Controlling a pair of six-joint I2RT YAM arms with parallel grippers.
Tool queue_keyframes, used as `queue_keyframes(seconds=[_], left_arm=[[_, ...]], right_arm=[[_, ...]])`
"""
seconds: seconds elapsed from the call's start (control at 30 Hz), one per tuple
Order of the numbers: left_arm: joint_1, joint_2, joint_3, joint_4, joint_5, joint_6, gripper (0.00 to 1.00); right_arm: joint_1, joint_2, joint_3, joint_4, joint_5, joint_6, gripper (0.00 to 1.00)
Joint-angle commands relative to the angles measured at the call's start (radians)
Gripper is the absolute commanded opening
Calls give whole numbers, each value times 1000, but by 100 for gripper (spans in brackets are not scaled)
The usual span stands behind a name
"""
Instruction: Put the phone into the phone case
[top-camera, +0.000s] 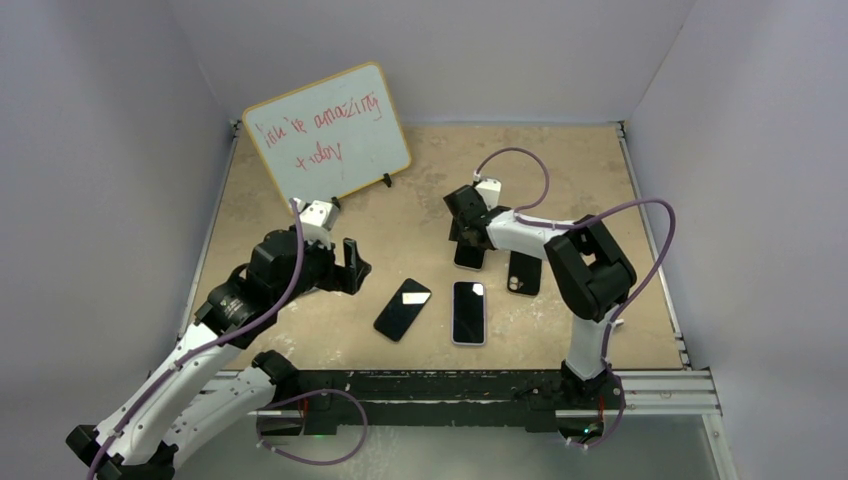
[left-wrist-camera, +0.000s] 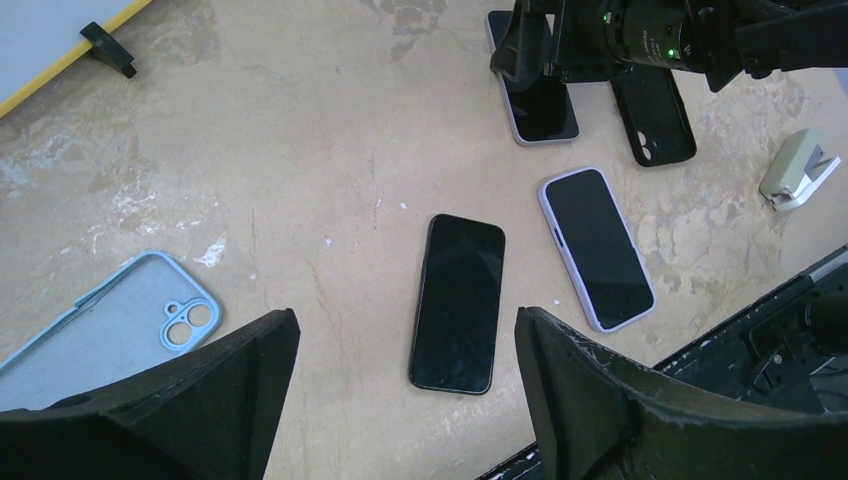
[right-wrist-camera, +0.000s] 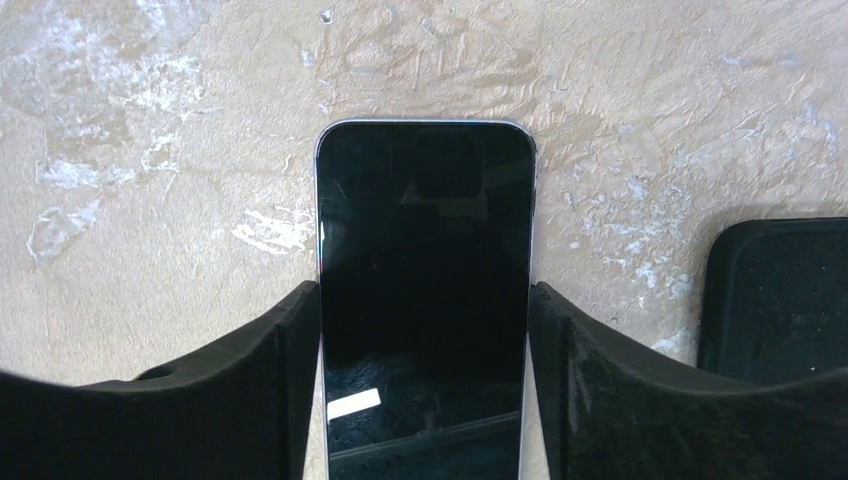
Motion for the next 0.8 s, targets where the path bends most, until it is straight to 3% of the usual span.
queue_keyframes(seconds=[0.0, 0.17, 0.77], left_arm=[[0, -17, 3, 11, -15, -8, 82], [1, -18, 3, 10, -16, -8, 82], [1, -22, 2, 11, -16, -9, 82]], right_arm=[[11, -13, -37, -51, -49, -16, 58], [8, -104, -32, -74, -47, -67, 41], [-116, -382, -141, -248, 78, -241, 33]])
